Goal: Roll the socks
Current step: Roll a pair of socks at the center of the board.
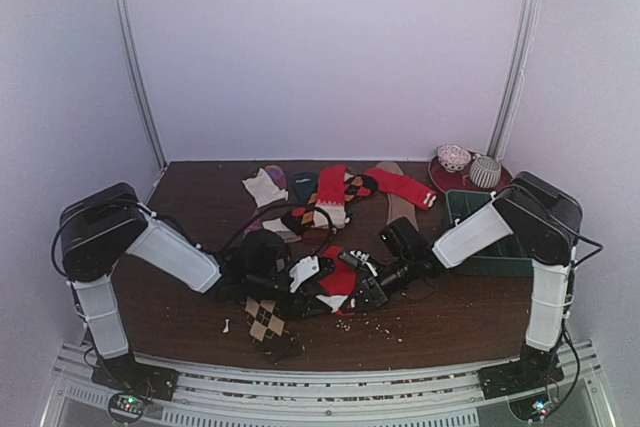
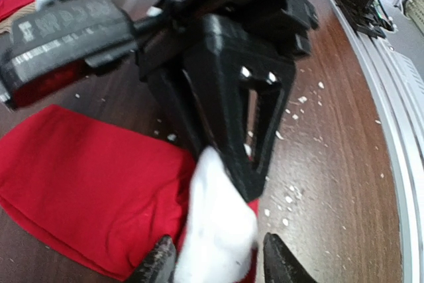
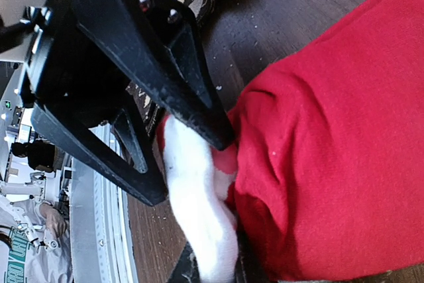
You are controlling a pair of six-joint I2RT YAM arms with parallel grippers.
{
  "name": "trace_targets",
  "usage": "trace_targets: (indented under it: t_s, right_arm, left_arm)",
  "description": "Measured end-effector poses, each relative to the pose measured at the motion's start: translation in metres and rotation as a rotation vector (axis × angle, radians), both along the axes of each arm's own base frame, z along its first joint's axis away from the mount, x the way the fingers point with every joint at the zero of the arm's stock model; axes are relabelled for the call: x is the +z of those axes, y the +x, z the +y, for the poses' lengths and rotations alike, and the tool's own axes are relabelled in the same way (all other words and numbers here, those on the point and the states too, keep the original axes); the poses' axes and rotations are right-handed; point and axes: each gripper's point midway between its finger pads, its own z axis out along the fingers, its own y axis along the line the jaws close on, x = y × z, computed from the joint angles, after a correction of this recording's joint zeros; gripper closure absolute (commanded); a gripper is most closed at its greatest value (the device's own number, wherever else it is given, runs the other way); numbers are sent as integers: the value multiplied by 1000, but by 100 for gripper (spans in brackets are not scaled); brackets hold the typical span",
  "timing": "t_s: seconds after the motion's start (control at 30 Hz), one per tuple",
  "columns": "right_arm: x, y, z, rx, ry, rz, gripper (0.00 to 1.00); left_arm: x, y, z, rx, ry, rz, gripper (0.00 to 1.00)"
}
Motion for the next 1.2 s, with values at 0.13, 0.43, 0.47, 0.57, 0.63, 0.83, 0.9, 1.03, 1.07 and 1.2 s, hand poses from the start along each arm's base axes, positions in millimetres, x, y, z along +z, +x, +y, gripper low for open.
trace_targets:
  t_s: [0.13, 0.43, 0.47, 0.57, 0.63, 0.83, 0.9, 1.03, 1.07, 1.2]
  right_arm:
    - [0, 0, 0, 1, 1, 3, 87]
    - [0, -1, -1, 2, 0, 9, 87]
    - [0, -2, -1, 2, -1, 10, 87]
    - [0, -2, -1, 2, -1, 13, 86]
    - [0, -2, -1, 1, -2, 16, 85]
    - [5, -3, -5, -6, -5, -6, 72]
    - [9, -3, -9, -25, -19, -48, 70]
    - [16, -5, -27, -84, -94, -200, 63]
    - [18, -6, -31, -90, -110, -239, 61]
    - [37, -10, -35, -92, -146, -526, 55]
  left_arm:
    - [-4, -9, 4, -16, 0, 37, 53]
    - [-7, -9, 3, -2, -4, 64, 83]
    - [-7, -8, 2, 0, -4, 66, 88]
    - [-9, -9, 1, -1, -4, 76, 100]
    - [-10, -8, 1, -4, -5, 80, 100]
    - [-11, -5, -4, 8, -4, 105, 100]
    - [-12, -1, -7, 23, -2, 131, 100]
    - [-15, 1, -7, 51, 2, 205, 100]
    - [-16, 2, -6, 57, 3, 218, 100]
    - [-18, 3, -6, 67, 2, 275, 100]
